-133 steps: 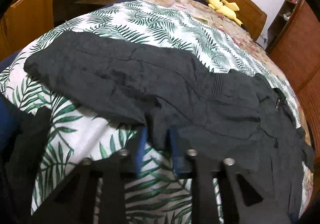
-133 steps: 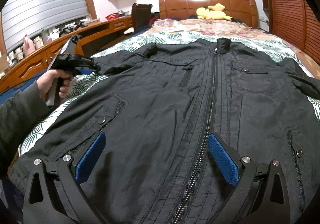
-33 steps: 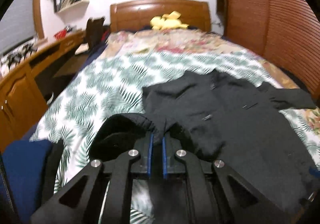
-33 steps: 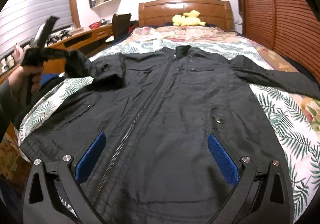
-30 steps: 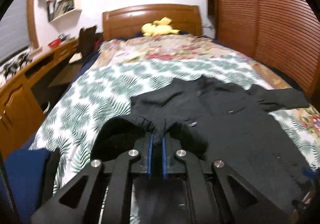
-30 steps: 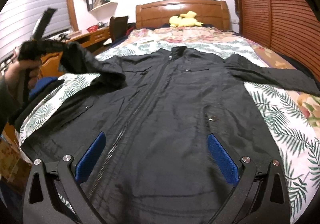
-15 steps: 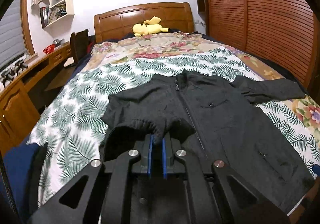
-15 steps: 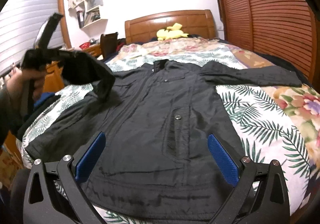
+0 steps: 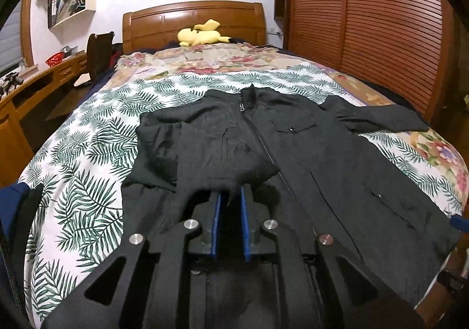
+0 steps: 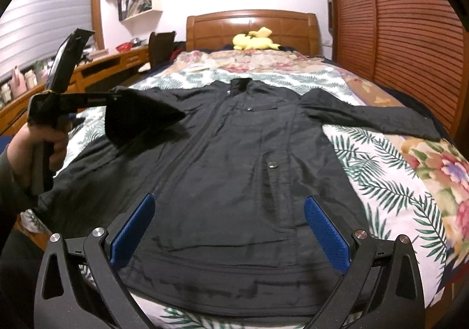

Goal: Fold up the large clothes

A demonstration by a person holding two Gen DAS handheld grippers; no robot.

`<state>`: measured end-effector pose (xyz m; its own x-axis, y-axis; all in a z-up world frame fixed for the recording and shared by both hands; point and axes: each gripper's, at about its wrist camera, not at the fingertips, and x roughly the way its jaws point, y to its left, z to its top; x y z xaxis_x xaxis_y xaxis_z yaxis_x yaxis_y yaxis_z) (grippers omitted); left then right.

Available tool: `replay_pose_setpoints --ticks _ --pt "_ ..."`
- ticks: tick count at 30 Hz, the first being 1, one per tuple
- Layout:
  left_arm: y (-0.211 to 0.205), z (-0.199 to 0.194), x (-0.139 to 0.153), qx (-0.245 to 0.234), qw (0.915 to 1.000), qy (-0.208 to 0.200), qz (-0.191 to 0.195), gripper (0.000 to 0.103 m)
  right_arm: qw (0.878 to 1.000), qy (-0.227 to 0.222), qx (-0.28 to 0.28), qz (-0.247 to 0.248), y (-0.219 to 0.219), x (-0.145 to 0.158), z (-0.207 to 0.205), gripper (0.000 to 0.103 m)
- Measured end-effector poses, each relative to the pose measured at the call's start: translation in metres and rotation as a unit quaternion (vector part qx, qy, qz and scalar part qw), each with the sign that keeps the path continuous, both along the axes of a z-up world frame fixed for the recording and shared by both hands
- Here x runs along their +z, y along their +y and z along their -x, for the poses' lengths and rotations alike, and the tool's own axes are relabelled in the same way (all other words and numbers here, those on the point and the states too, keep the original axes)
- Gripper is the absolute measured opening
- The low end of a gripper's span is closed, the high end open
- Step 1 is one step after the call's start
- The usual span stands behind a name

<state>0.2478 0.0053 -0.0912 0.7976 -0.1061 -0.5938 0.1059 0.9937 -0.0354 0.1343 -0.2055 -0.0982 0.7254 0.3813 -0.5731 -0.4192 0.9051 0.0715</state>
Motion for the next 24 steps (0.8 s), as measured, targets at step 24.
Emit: replay_pose_setpoints --ticks 24 --pt "0.11 0.085 -0.011 0.025 0.9977 -0.045 0.045 0.029 0.992 0.009 0.107 0.062 0.14 -0.008 -0.048 0.1"
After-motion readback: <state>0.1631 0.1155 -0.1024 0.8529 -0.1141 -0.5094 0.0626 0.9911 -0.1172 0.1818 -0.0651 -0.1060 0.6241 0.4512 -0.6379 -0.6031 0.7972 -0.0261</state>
